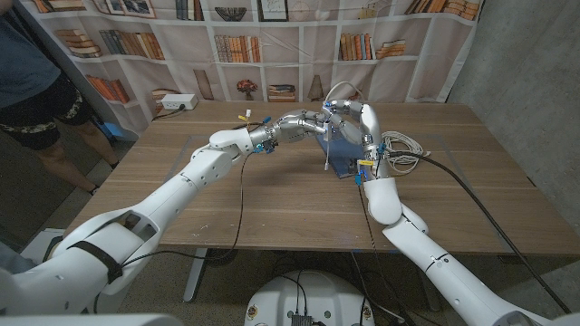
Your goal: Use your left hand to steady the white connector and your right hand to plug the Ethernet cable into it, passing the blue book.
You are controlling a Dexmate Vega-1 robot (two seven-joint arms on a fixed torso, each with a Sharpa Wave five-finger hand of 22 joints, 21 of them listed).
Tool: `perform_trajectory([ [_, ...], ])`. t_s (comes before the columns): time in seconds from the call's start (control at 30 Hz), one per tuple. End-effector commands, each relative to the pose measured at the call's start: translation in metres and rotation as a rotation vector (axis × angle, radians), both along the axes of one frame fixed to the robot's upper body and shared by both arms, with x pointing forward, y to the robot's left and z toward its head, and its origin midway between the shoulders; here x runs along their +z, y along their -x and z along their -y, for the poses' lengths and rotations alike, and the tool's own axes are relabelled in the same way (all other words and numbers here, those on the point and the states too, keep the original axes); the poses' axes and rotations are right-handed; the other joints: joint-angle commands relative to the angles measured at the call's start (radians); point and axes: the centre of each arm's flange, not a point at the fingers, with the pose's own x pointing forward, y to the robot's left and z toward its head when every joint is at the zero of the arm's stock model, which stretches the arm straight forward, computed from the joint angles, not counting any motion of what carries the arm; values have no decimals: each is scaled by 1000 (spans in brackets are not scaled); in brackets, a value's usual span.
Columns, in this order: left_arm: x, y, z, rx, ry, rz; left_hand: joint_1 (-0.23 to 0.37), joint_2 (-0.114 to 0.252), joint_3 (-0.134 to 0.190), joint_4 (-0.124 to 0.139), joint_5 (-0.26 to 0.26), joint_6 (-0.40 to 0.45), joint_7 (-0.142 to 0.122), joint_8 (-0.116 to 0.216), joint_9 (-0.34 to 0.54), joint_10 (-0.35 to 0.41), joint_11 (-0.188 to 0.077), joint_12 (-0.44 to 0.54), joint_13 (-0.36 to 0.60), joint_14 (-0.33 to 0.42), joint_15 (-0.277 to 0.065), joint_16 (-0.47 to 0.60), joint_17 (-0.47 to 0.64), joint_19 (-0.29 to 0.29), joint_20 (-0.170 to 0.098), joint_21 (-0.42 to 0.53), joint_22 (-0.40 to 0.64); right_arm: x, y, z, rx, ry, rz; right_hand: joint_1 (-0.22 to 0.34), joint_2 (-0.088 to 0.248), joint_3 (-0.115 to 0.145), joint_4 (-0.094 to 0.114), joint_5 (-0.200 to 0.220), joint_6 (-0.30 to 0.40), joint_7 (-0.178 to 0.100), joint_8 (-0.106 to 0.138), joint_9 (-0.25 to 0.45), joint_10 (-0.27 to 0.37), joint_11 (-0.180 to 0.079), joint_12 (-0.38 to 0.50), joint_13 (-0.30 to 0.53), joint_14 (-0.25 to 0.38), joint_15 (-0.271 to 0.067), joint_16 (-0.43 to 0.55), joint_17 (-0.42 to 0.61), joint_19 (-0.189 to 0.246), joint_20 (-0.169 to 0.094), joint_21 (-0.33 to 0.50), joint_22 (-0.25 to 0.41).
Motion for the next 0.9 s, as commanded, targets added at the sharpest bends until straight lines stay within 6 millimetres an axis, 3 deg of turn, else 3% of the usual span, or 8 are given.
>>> perform_trajectory([
  [0.03,-1,-3,-1,1,3,-8,-24,30,131,126,5,15,10,3,5,52,-47,19,127,12,-66,2,1,1,-8,-2,0,6,4,1,-7,-6,22,11,8,-4,-4,2,50,-37,3,4,0,-2,-1,3,9,-58,0,2,9,1,0,2],
  [0.9,6,1,-2,-5,26,14,-28,30,134,128,5,15,10,2,4,51,-47,18,127,10,-65,0,0,0,-12,-3,0,-3,-1,1,-60,-8,22,12,10,-9,-2,2,51,-38,2,4,2,-2,0,5,10,-58,1,2,10,8,-1,2],
])
